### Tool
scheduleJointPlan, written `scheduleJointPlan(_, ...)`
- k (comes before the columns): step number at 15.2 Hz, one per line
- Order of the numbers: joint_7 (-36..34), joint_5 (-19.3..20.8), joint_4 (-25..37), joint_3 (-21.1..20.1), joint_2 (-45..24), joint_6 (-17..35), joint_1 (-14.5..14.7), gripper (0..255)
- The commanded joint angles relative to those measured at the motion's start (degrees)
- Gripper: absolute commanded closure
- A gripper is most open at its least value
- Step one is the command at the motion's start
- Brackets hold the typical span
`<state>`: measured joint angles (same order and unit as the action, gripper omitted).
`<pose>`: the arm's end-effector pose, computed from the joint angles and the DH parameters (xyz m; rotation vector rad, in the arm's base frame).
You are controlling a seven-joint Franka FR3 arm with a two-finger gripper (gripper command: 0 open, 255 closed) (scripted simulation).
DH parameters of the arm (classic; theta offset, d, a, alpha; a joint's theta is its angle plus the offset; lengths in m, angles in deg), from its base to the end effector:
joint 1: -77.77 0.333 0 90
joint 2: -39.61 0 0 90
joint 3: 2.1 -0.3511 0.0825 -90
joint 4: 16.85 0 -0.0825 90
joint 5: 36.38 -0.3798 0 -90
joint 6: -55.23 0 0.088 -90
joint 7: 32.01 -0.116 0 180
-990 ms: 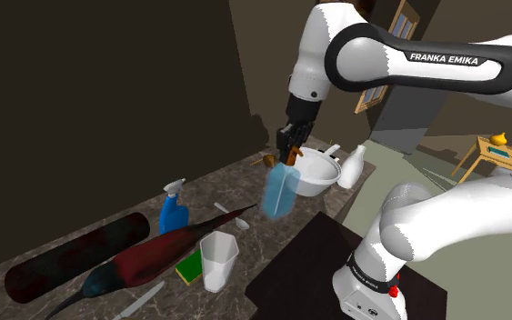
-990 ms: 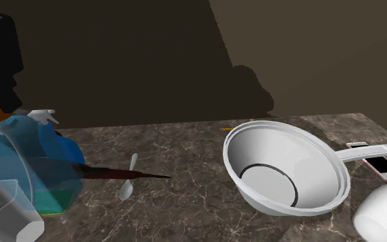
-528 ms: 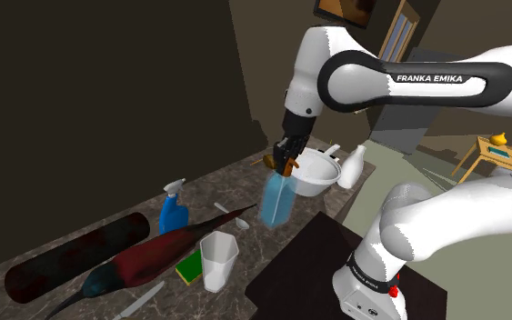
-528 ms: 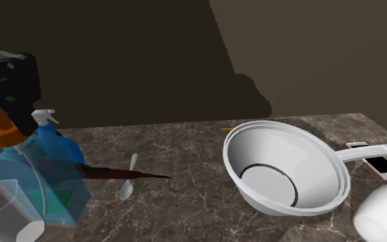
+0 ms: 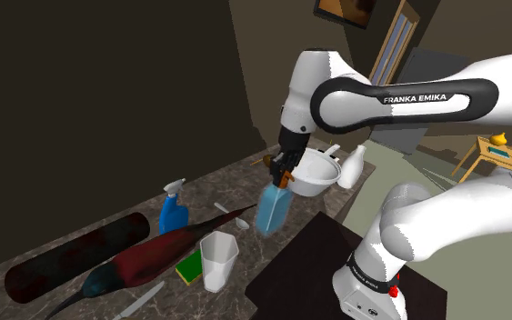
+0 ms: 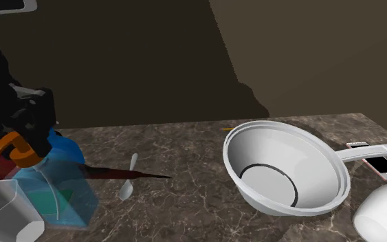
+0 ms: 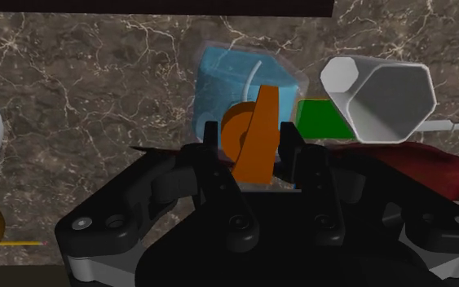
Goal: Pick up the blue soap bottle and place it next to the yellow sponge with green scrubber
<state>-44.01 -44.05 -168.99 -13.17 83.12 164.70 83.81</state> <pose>0.2793 0.1018 0.4818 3.1373 -0.0108 0.0147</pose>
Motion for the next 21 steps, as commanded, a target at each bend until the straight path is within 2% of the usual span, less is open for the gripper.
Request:
scheduleJointPlan(1, -0.01, -0.20, -1.39, -0.20, -0.13, 1.57, 0.11, 255)
scheduleJointPlan(21, 0.04, -2.09, -12.53, -2.57, -8.18, 20.73, 0.60, 255)
